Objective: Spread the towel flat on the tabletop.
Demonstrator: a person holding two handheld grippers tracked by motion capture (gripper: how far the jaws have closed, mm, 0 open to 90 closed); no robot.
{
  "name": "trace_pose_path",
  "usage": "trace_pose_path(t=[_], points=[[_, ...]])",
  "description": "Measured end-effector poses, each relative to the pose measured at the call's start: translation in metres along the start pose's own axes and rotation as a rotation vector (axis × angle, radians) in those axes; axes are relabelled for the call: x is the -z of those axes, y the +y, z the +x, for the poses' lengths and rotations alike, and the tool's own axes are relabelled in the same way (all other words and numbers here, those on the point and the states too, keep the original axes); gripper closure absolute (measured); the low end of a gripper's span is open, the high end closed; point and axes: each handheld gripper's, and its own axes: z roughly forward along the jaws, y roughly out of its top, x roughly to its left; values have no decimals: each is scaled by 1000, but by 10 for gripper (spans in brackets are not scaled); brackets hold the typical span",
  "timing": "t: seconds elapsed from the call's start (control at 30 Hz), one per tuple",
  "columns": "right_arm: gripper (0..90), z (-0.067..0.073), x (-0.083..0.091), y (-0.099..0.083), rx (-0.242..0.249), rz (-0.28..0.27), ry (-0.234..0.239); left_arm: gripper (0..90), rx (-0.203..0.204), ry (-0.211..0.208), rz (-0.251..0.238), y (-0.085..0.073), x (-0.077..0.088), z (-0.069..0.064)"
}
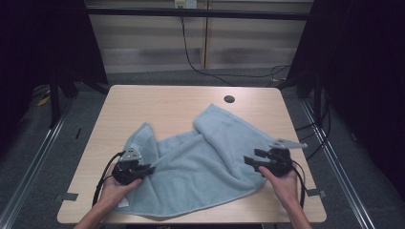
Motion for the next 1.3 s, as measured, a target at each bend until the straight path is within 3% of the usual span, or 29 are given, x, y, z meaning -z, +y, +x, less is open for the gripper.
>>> trace_pose_path(t=[0.03, 0.17, 0.23, 0.27, 0.3, 0.33, 0.37, 0.57, 0.67, 0.73, 0.8, 0.83, 0.87, 0.97, 1.1, 1.17, 1.3], points=[[392, -1, -13, 6, -9, 22, 45, 820, 12, 3, -6, 0, -1, 0], [379, 5, -69, 21, 25, 83, 79, 818, 15, 0, -10, 0, -1, 0], [384, 9, -91, 27, 43, 112, 73, 818, 14, -3, -9, 0, -1, 0], [436, 9, -100, 29, 54, 128, 67, 818, 16, -3, -10, 0, -1, 0], [631, 10, -106, 31, 62, 137, 53, 818, 16, 4, -6, 0, 0, -1], [729, 10, -109, 33, 89, 131, 15, 818, 22, 4, -2, -1, 0, -1], [831, 9, -111, 34, 80, 132, -15, 819, 33, 11, 0, -2, 2, -2], [862, -19, -91, 32, 3, 74, -138, 818, 31, -3, 3, -16, 17, -11], [855, -30, -78, 24, -25, 72, -167, 818, 25, -43, 11, -25, 26, -19], [790, -30, -75, 19, -10, 75, -145, 803, 16, -53, 8, -27, 30, -25], [647, -26, -69, 17, -3, 51, -105, 741, 14, -81, -11, -23, 33, -26], [647, -26, -69, 17, -3, 51, -105, 697, 14, -81, -11, -23, 33, -26], [549, -20, -56, 18, 4, 22, -79, 648, 29, -99, -54, -14, 35, -23], [517, -15, -37, 20, 13, 12, -59, 588, 33, -107, -122, 9, 35, -15], [514, -17, -12, 12, 13, 34, -80, 586, 45, -74, -120, 40, 16, 2], [510, -19, -5, 2, 17, 66, -100, 592, 44, -38, -83, 51, 0, 11], [462, -25, 3, -21, 6, 120, -139, 536, 36, 53, -17, 58, -31, 24]])
